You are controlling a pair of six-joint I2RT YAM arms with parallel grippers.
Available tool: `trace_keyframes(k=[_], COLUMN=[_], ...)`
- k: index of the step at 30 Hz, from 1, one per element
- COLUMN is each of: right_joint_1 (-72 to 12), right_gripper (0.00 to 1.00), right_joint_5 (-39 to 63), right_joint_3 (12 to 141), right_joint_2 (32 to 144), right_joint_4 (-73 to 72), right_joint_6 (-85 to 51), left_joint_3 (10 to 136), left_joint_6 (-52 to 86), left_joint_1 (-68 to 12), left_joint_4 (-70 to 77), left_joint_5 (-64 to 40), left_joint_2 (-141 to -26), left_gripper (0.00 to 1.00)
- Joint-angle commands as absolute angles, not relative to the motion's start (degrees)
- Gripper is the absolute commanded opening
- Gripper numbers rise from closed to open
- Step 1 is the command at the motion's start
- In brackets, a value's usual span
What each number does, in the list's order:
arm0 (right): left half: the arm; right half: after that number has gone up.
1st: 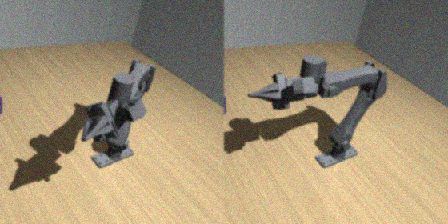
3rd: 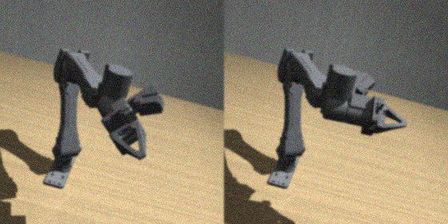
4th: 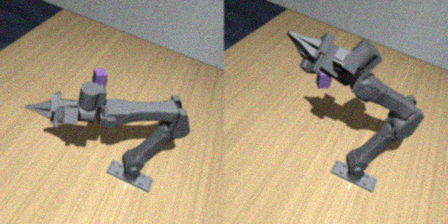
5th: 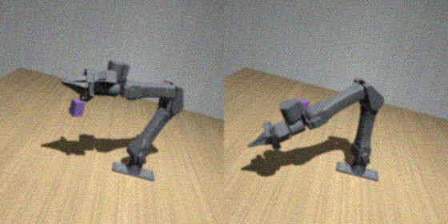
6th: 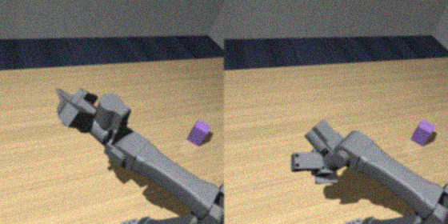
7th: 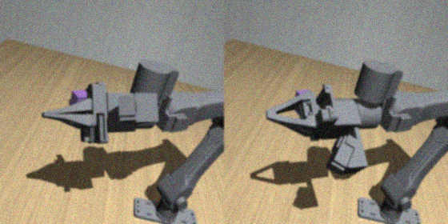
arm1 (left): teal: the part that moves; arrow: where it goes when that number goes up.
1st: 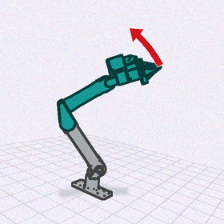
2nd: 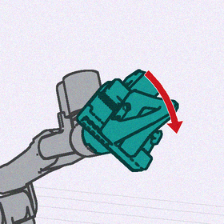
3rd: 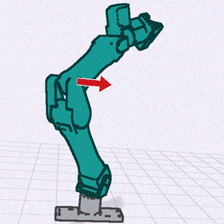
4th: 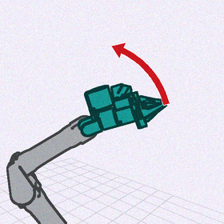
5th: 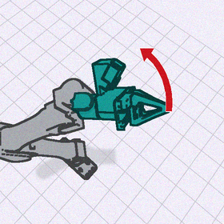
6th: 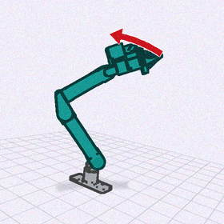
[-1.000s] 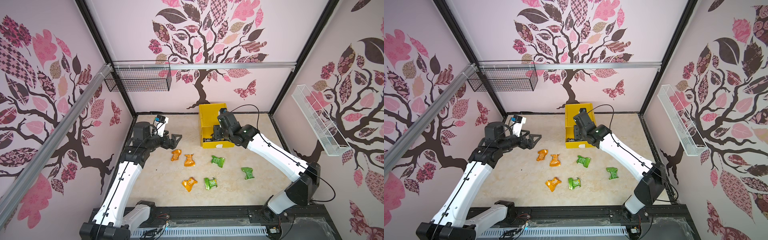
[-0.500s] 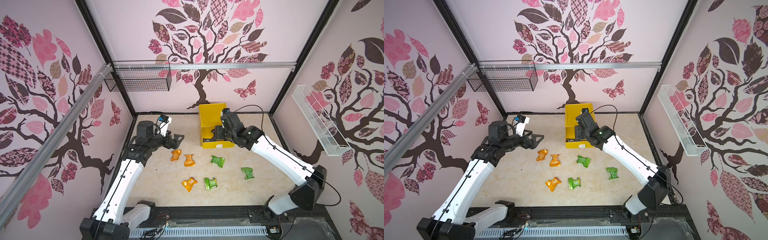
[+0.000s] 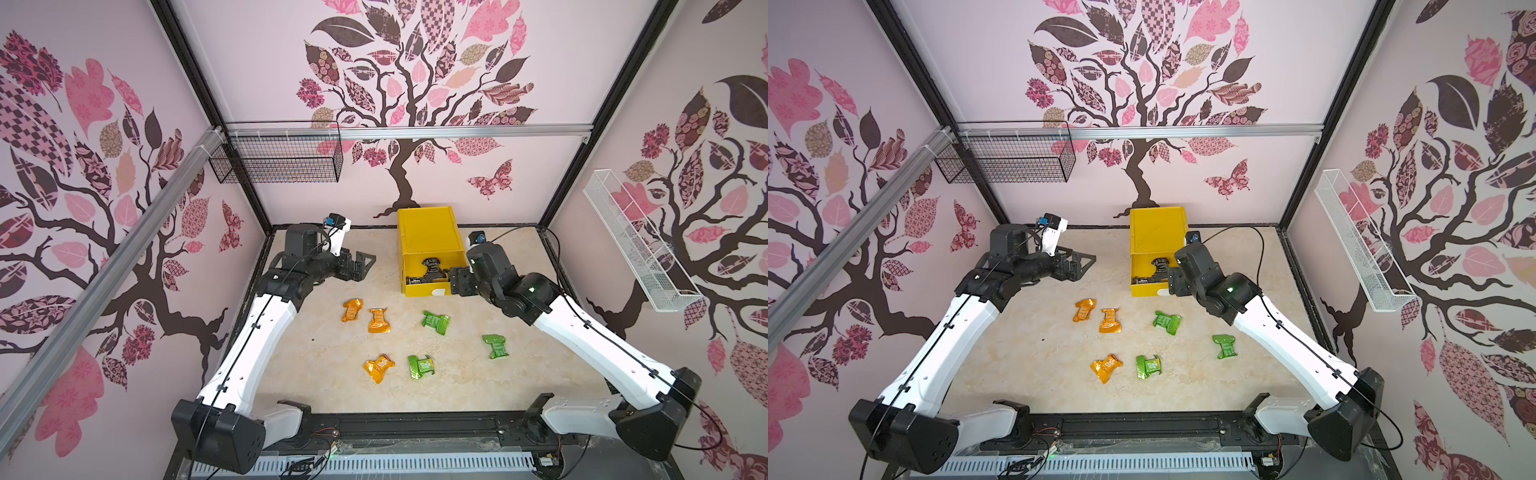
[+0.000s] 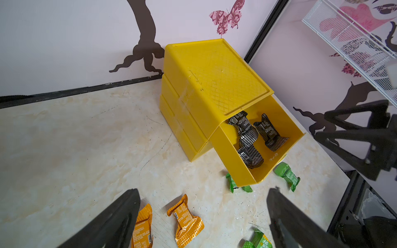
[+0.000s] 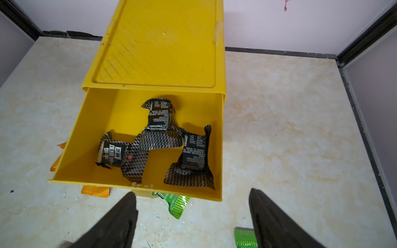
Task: Place the cookies into the drawer by color
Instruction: Place the cookie in the drawer, then close the drawer in the storage box.
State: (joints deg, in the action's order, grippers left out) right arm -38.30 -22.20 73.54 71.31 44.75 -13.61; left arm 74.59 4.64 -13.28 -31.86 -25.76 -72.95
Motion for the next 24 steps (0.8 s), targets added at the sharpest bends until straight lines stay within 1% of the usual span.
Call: trace_keyframes(k=[1, 6, 10, 18, 24], right_joint_1=[-37.8, -37.5, -37.4, -37.3, -37.1], right_gripper=[0.89, 0.94, 0.99, 0.99, 0.99], right_joint_5=[-23.4, -22.8, -21.9, -19.1, -18.0], right_joint_3=[72.0, 68.7, 66.7, 64.4, 62.9], right_joint_2=[66.8, 64.7, 64.3, 66.0, 67.8], right_joint_4=[45.7, 45.7, 45.3, 43.9, 43.3], right_joint_6=[-12.7, -12.5, -13.1, -13.7, -13.9], left_joint_3=[78.1, 82.8, 85.1, 92.3, 97.0], left_joint_6=[6.3, 7.1, 6.1, 4.9, 7.5], left_joint_1=[-14.0, -15.1, -17.2, -21.6, -22.0], left_joint_4=[-31.7, -31.8, -29.9, -31.0, -31.7], left_joint_5=[-25.6, -25.2, -22.8, -20.6, -19.1], left_joint_2=[-75.4, -80.1, -83.0, -91.3, -97.4], left_gripper=[0.97, 0.97, 0.97, 0.98, 0.98])
